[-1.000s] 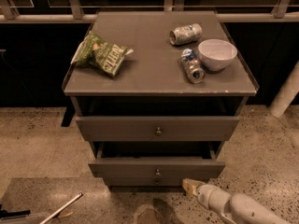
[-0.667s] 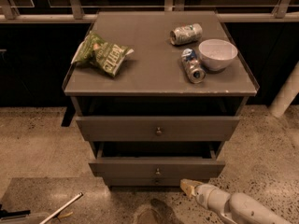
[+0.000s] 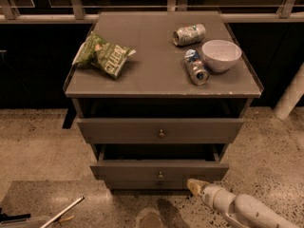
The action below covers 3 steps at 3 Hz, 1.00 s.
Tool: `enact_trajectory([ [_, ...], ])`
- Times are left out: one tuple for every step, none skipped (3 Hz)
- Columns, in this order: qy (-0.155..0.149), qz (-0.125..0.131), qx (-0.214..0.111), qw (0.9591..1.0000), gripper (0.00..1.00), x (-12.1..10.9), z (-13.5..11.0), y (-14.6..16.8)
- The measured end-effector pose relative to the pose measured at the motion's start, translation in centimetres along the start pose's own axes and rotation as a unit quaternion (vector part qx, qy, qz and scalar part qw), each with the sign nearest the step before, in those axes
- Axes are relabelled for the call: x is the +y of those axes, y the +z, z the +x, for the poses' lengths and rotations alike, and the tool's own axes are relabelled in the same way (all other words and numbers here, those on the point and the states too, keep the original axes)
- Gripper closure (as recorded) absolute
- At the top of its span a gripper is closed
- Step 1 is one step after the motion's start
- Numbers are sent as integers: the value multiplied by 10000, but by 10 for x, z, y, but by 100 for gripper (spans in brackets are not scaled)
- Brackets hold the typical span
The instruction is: Close middle drawer
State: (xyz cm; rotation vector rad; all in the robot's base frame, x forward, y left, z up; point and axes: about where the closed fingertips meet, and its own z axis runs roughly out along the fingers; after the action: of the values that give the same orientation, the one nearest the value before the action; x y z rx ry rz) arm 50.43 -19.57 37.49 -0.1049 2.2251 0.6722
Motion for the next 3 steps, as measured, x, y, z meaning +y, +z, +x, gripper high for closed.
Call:
enact_trajectory([
  [-52, 288, -138, 9995, 100, -26, -16, 2],
  [-131, 434, -172, 9988, 100, -46, -33, 3],
  [-205, 317, -82, 9993, 100, -61, -49, 7],
])
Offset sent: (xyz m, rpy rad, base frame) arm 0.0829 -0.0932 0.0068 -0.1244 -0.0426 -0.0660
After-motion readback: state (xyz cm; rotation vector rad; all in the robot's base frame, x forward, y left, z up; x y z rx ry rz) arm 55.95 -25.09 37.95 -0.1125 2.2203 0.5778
